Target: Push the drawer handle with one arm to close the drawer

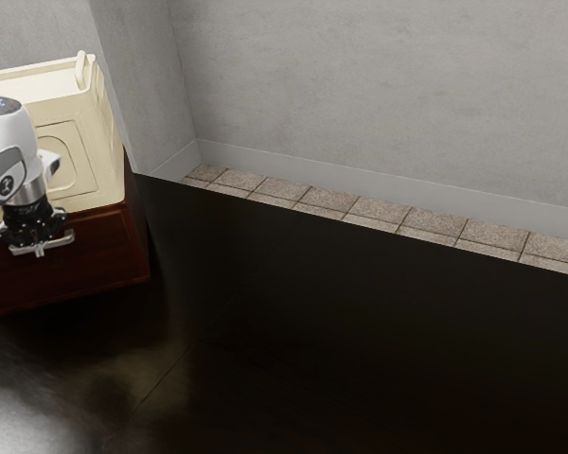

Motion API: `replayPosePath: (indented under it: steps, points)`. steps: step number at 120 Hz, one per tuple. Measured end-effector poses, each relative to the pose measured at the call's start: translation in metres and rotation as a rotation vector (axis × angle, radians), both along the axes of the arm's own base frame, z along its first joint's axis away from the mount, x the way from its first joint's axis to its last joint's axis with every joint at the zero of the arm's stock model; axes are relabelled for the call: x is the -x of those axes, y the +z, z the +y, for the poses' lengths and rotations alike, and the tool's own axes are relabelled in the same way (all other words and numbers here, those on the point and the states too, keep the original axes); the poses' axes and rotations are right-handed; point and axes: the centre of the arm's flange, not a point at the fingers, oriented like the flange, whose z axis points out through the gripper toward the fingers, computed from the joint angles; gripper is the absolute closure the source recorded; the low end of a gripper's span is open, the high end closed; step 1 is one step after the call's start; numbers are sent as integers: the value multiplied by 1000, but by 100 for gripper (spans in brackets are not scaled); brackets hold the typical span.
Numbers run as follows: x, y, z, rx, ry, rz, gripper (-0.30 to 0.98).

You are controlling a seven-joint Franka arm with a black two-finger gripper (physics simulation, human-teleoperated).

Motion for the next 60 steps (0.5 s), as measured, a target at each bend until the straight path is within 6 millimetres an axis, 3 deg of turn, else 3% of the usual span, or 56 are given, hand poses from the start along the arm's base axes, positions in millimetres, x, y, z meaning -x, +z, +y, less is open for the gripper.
replayPosePath:
  steps: [22,38,46,60]
  points:
    - [-8,11,-2,-15,-15,-24,79]
    - [1,17,-12,44,2,-14,79]
    - [5,33,-28,88,-19,-23,79]
    - [10,78,-73,169,-121,-57,79]
